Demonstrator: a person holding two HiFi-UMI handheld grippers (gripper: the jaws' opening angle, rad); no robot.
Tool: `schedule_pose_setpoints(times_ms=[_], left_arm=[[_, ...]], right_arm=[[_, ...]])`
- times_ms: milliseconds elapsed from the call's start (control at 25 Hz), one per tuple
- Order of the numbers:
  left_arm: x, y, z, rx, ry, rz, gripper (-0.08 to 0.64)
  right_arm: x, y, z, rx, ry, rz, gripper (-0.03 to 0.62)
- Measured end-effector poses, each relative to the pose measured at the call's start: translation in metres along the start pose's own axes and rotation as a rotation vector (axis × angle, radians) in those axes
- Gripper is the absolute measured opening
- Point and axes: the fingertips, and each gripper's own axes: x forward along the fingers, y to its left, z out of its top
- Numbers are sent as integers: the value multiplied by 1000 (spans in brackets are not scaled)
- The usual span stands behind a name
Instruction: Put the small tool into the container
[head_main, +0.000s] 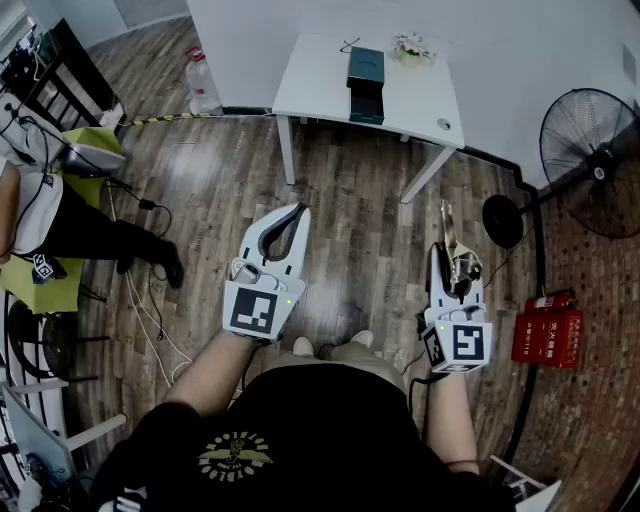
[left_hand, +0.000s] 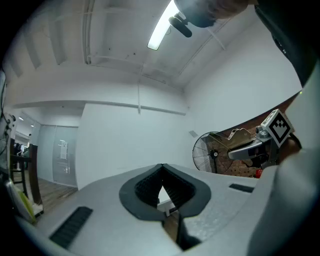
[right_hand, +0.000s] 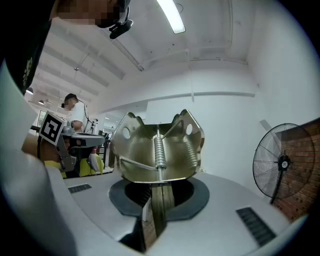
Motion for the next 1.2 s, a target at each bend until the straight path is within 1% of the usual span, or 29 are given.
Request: schedule_pose_setpoints(times_ms=[120,240,360,520,680,880,1040,1200], left_arm=[[-8,7,2,-6,-18,-4,6],[-12,10,0,-6,-37,-8,6],[-12,8,-6,-6,-35,-15,6],[-3,9,-7,-12,-31,-23,6],[18,4,-11,-5,-26,-28,6],[58,4,-21,13,-16,-19,6],[84,5,-22,-3,-11,-10,6],[109,10,-32,-58,25,-4,6]], right_arm=[[0,14,-1,-5,7,-1,54],[3,21,-6,7,25,18,55],[4,19,-9,20,35,14,55],[10,16,4,39,9,27,55],[20,0,4,34,-1,33,55],[47,-25,-4,14,0,39,55],[68,-47,-8,35,-2,36,55],[87,-69,-11,44,-2,35,55]])
